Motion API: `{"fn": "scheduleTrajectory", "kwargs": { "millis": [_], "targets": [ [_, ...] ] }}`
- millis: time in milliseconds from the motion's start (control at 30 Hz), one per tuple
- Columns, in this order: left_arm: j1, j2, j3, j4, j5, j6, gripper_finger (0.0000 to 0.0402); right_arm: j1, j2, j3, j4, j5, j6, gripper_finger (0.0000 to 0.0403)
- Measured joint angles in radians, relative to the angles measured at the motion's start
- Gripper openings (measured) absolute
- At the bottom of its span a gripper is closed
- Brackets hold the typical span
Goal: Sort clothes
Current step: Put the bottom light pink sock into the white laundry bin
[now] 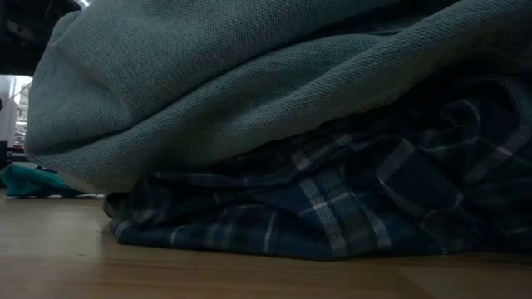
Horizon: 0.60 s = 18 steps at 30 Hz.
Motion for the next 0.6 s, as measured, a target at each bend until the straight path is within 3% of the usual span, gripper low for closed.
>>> {"fn": "scheduleTrajectory", "kwargs": {
  "millis": [233,467,600],
  "targets": [
    [0.0,0.0,0.0,-0.012,0.0,-0.001,0.0001,-0.199,0.0,0.1,0.089,-0.115,-0.142,0.0029],
    [0.0,0.0,0.0,-0.079,0.0,-0.001,0.0001,-0.348,0.001,0.112,0.201,-0.305,-0.144,0.003],
    [0.0,0.002,0.0,-0.081,0.001,-0.002,0.0001,-0.405,0.002,0.112,0.208,-0.362,-0.148,0.0038]
  ]
}}
